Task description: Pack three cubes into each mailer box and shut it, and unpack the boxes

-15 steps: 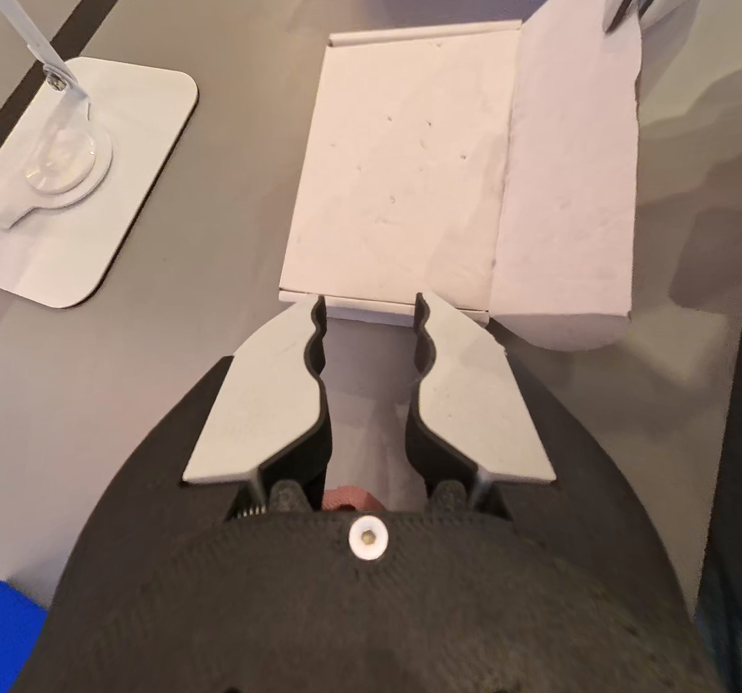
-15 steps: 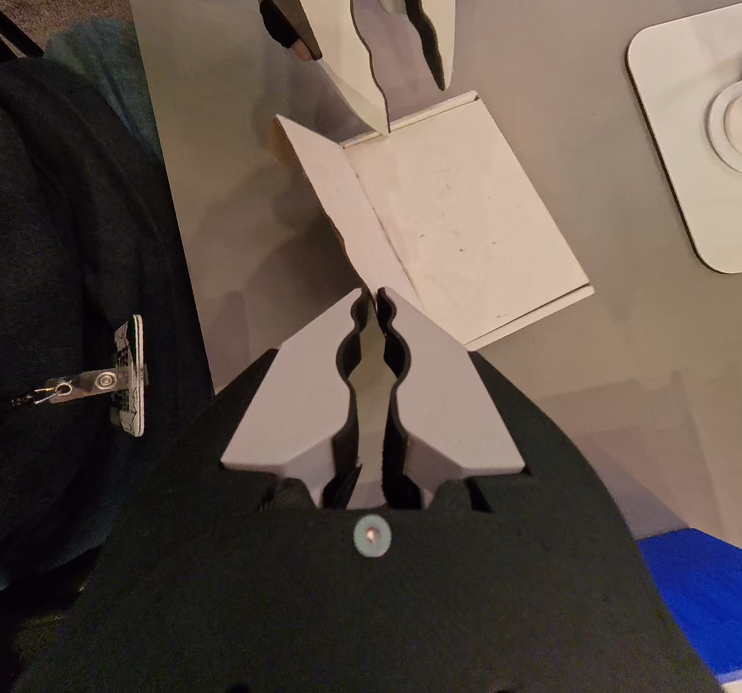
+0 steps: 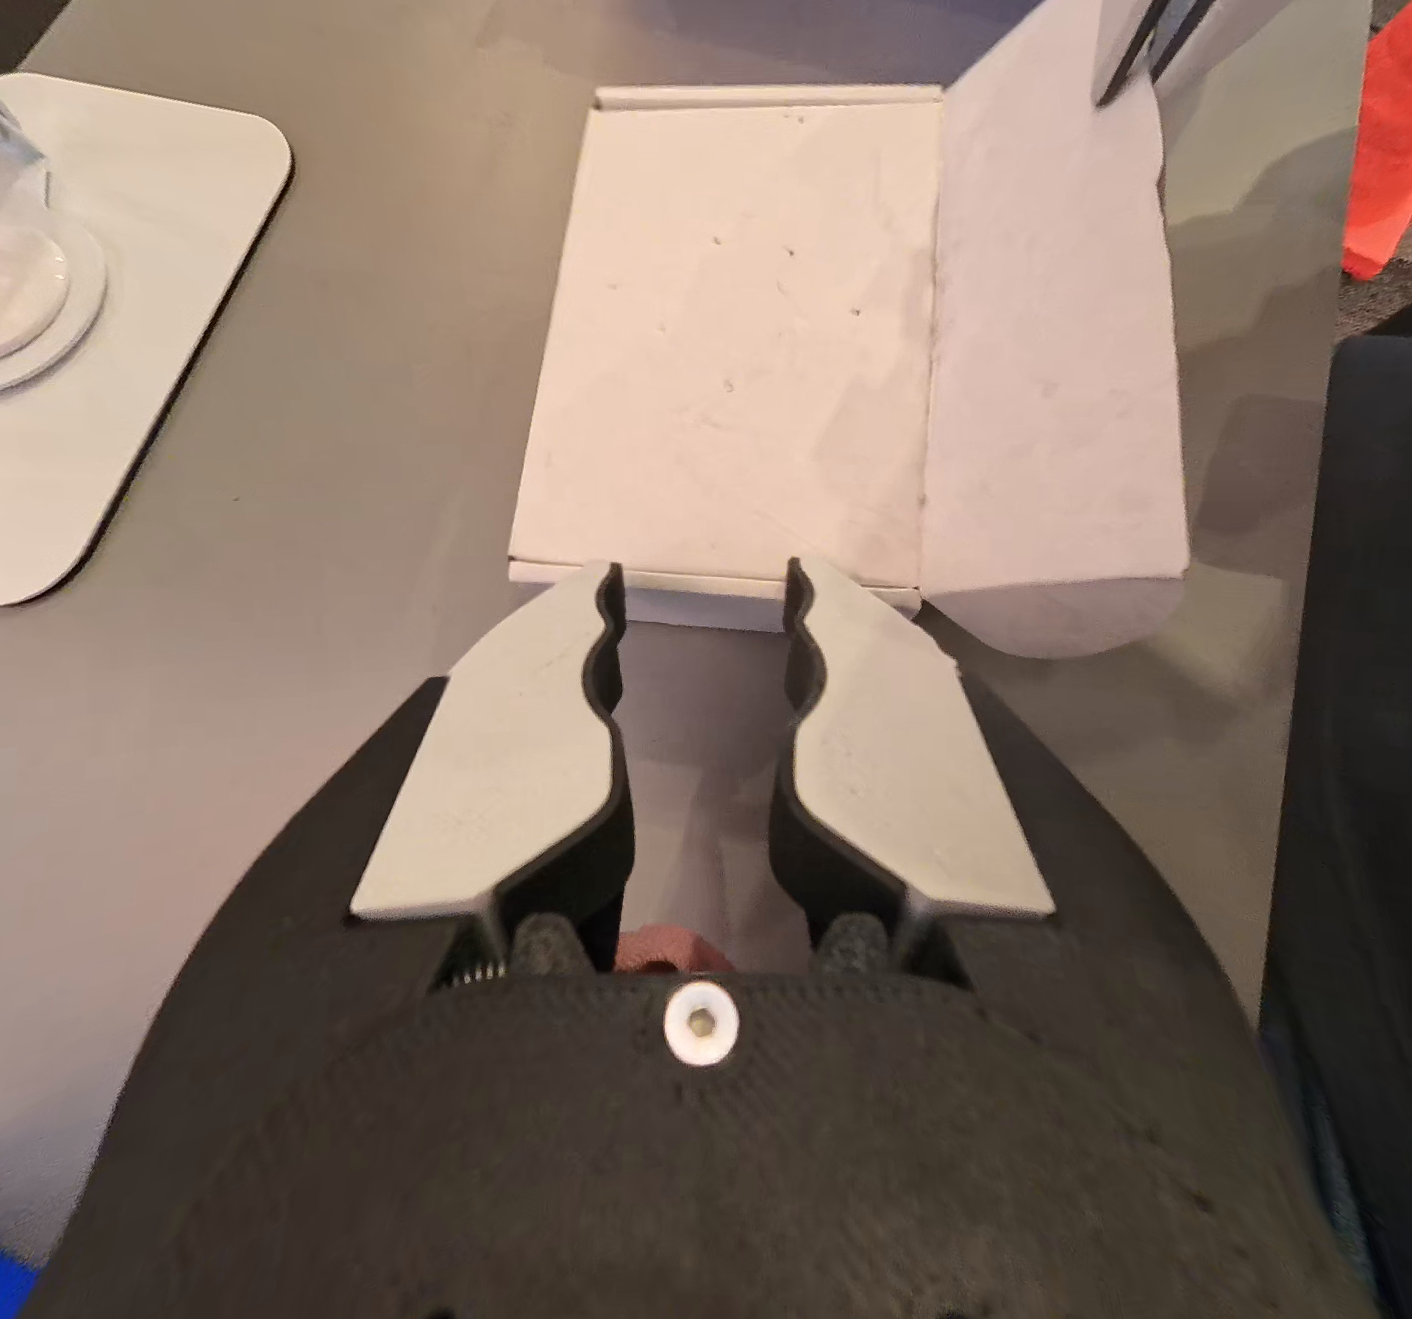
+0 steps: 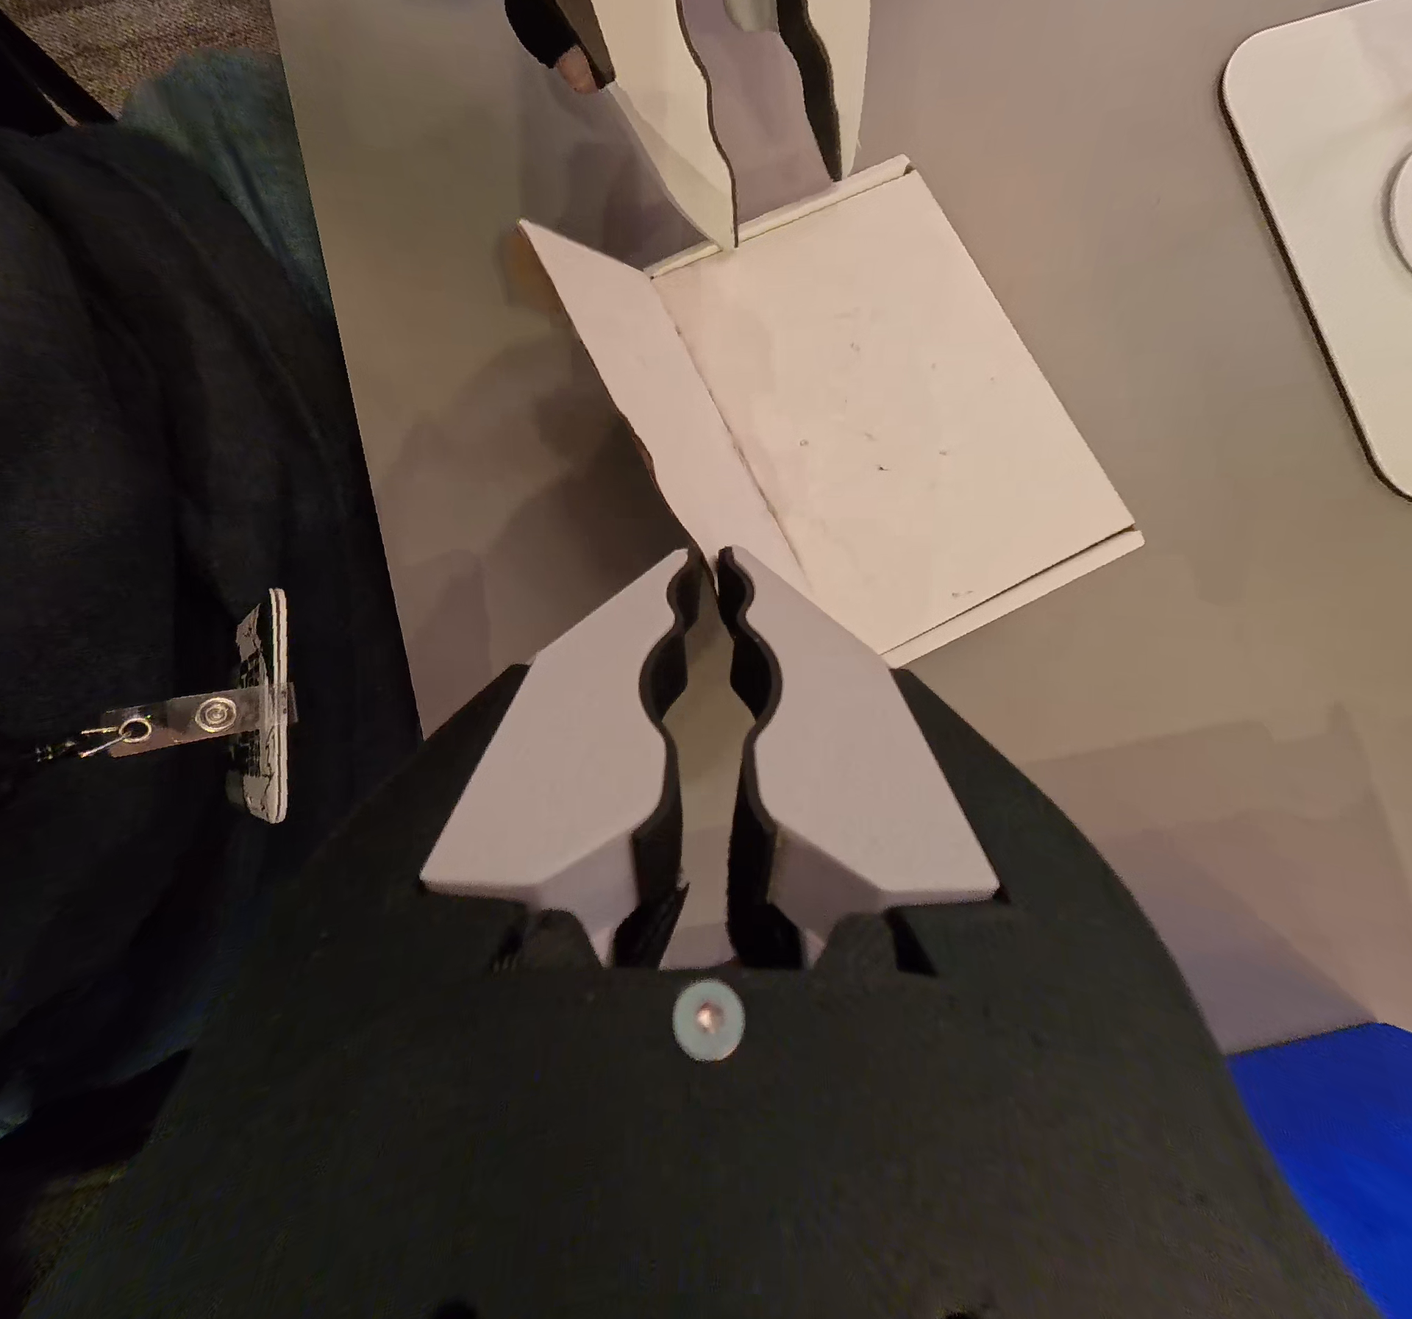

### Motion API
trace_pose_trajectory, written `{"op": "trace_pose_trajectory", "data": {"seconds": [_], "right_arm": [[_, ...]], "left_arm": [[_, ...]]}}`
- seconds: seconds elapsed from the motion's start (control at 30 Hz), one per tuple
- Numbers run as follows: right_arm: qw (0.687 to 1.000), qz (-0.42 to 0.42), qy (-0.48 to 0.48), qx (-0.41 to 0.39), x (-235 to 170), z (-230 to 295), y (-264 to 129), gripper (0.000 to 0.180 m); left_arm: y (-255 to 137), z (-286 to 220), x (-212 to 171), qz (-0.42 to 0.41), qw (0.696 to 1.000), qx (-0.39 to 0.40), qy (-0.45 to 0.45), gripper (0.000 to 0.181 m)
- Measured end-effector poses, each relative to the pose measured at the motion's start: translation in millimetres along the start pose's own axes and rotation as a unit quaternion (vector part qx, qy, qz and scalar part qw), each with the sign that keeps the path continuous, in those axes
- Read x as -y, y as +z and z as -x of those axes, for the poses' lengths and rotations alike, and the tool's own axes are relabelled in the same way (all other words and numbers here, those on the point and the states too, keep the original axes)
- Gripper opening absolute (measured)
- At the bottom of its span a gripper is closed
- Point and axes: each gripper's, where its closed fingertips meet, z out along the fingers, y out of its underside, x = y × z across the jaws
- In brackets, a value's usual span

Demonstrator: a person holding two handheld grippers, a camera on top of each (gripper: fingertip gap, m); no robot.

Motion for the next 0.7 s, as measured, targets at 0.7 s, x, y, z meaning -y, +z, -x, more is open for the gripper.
{"op": "trace_pose_trajectory", "data": {"seconds": [0.7], "right_arm": [[0.937,0.096,-0.262,-0.212,-6,-35,3,0.022]], "left_arm": [[10,-9,5,0.026,0.999,-0.026,0.039,0.026]]}}
